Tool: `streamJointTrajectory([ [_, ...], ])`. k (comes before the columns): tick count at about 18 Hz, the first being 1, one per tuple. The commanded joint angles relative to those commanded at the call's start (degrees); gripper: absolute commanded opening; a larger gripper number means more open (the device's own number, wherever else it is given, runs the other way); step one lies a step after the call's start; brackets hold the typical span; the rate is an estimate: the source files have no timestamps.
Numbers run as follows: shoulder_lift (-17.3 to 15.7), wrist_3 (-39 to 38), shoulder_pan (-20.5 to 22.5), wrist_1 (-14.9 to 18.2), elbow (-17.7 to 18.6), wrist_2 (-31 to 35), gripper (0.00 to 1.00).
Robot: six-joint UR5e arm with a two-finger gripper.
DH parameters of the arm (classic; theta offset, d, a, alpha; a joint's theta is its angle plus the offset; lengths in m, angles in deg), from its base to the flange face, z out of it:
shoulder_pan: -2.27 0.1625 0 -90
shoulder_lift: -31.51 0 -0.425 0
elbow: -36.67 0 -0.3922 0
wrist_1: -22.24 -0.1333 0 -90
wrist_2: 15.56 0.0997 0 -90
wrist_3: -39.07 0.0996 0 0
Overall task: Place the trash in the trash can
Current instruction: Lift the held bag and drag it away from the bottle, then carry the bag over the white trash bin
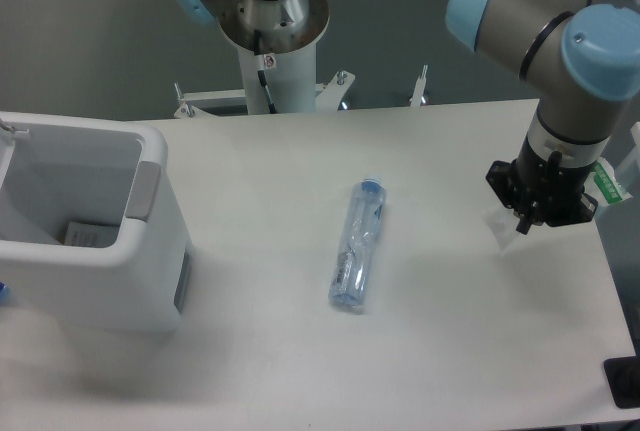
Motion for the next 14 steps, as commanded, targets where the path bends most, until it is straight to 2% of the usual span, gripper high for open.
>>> streamJointTrajectory([
  [2,-1.0,-2.0,-0.5,1.2,0.0,-1.1,0.0],
  [4,-3.9,-4.4,-2.0,4.8,0.3,-4.6,0.0],
  [5,-5.1,-6.0,-2.8,5.4,0.5,-5.4,0.0],
  [14,-12.9,-19.8,-10.8,5.5,2.1,-14.0,0.0],
])
